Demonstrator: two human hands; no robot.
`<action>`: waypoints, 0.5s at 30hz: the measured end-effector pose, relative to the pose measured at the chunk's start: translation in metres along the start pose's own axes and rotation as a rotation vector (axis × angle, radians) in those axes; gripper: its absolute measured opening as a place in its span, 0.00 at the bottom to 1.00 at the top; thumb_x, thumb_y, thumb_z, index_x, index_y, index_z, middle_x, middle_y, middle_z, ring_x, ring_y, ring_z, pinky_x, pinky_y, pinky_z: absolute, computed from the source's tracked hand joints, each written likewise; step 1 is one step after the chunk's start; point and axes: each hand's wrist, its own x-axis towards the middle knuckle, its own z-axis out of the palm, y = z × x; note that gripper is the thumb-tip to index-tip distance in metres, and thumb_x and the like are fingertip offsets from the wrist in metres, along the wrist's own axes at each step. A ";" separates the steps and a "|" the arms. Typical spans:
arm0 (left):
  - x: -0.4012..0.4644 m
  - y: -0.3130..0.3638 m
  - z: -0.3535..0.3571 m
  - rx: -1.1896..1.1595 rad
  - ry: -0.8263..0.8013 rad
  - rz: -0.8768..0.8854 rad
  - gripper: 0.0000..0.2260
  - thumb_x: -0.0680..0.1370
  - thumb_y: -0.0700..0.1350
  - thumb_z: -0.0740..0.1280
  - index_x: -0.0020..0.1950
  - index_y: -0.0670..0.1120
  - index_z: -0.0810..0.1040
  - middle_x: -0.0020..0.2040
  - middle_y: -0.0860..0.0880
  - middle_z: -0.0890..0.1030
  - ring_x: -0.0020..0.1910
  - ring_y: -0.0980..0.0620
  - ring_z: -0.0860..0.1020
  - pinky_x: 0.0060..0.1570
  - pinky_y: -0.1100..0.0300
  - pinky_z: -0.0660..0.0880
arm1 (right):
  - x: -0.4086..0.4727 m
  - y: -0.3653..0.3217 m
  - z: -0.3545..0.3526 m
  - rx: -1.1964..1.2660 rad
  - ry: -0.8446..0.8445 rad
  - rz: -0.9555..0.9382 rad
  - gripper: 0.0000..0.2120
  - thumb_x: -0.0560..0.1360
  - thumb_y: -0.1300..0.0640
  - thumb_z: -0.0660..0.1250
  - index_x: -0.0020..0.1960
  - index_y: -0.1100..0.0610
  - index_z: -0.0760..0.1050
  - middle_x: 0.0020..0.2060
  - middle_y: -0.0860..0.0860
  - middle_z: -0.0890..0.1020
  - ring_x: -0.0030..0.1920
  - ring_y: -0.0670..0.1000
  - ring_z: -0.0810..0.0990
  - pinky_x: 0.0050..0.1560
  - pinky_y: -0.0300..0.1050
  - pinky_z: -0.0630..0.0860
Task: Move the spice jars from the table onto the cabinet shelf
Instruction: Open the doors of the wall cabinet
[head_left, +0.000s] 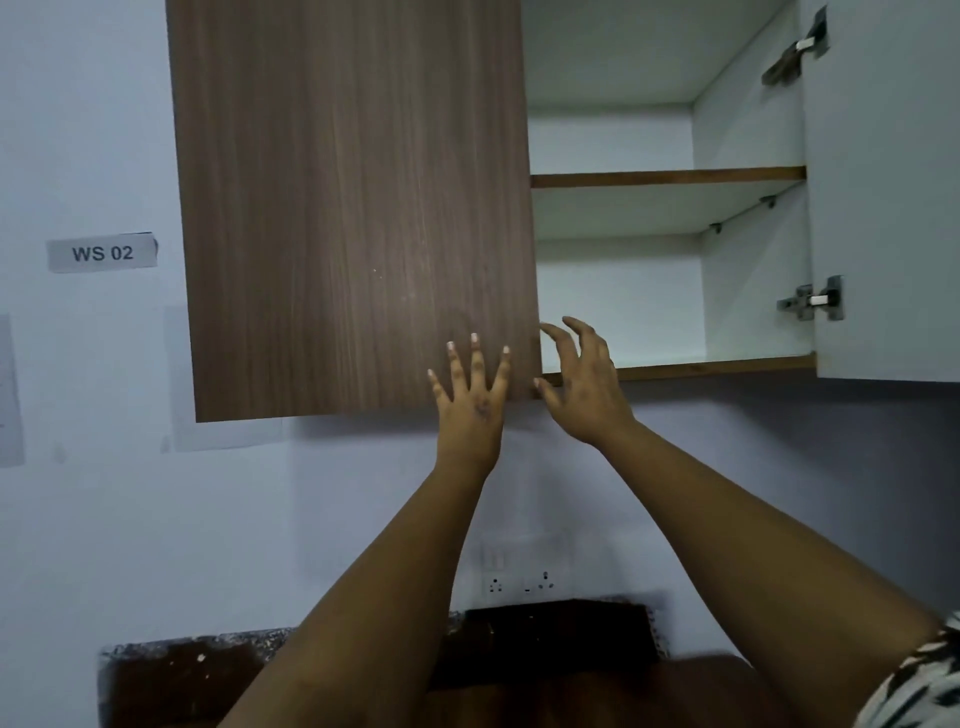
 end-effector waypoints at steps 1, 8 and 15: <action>0.006 -0.005 0.005 0.010 -0.001 -0.003 0.46 0.75 0.37 0.67 0.78 0.50 0.35 0.78 0.38 0.37 0.75 0.31 0.37 0.69 0.28 0.45 | 0.007 0.000 0.007 0.041 0.007 0.033 0.31 0.75 0.53 0.70 0.75 0.54 0.62 0.73 0.56 0.62 0.71 0.58 0.64 0.67 0.54 0.70; 0.033 -0.015 0.029 0.084 0.087 0.054 0.40 0.78 0.43 0.66 0.79 0.42 0.39 0.78 0.34 0.42 0.75 0.27 0.46 0.68 0.28 0.52 | 0.060 -0.018 0.041 0.628 -0.017 0.509 0.35 0.78 0.46 0.65 0.78 0.53 0.53 0.70 0.52 0.70 0.65 0.52 0.71 0.62 0.46 0.70; 0.032 -0.009 0.033 0.205 0.222 0.067 0.27 0.79 0.45 0.65 0.76 0.42 0.61 0.74 0.37 0.66 0.69 0.34 0.70 0.62 0.44 0.75 | 0.066 -0.018 0.061 0.865 -0.013 0.746 0.19 0.82 0.51 0.61 0.70 0.57 0.71 0.63 0.53 0.78 0.60 0.54 0.78 0.62 0.53 0.76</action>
